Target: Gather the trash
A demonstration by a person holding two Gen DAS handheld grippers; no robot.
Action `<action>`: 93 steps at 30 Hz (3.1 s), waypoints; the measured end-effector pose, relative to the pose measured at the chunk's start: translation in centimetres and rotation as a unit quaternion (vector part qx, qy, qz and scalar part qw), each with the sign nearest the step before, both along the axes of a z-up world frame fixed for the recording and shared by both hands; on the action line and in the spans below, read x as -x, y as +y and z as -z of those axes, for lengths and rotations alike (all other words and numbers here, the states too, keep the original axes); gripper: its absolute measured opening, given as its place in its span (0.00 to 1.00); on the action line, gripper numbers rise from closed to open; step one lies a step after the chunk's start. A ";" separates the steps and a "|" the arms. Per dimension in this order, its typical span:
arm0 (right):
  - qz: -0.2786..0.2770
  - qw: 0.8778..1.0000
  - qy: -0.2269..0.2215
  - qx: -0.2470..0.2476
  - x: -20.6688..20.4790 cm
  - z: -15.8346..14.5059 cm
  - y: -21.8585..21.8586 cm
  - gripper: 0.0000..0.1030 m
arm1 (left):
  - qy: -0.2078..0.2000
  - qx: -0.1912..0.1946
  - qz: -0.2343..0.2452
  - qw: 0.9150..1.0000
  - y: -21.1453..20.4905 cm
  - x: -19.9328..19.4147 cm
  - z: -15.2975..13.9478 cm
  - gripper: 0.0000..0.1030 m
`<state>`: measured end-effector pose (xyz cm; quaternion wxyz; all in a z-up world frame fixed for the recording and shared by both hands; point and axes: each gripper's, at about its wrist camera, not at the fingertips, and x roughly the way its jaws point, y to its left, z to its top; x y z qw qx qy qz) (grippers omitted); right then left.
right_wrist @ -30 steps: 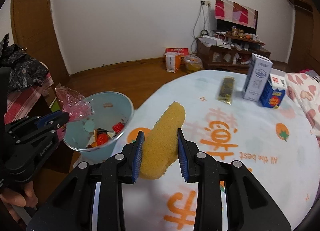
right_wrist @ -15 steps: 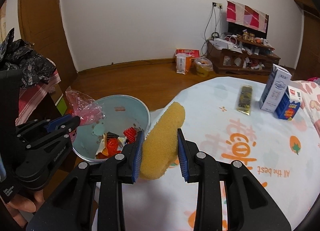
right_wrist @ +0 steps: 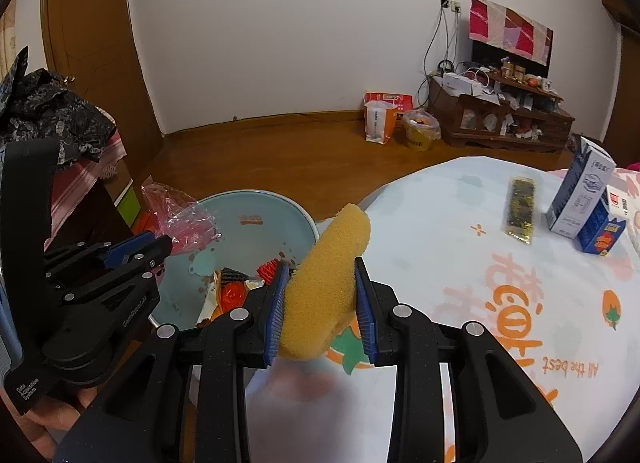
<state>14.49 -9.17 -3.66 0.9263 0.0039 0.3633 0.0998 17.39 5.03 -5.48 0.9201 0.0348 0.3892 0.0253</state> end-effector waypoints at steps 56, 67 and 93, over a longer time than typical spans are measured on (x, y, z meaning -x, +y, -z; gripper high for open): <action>-0.005 0.997 0.027 -0.066 -4.3 2.9 -0.2 0.84 | 0.043 0.005 -0.063 0.997 2.8 -1.3 2.5 0.73; 0.071 0.996 -0.028 -0.050 2.3 0.8 -3.6 0.94 | -0.008 -0.062 -0.081 0.995 1.1 3.2 -0.5 0.94; 0.121 0.966 -0.222 -0.051 18.0 -9.5 -5.5 0.95 | -0.186 -0.040 -0.042 0.981 -2.3 17.8 -10.7 0.94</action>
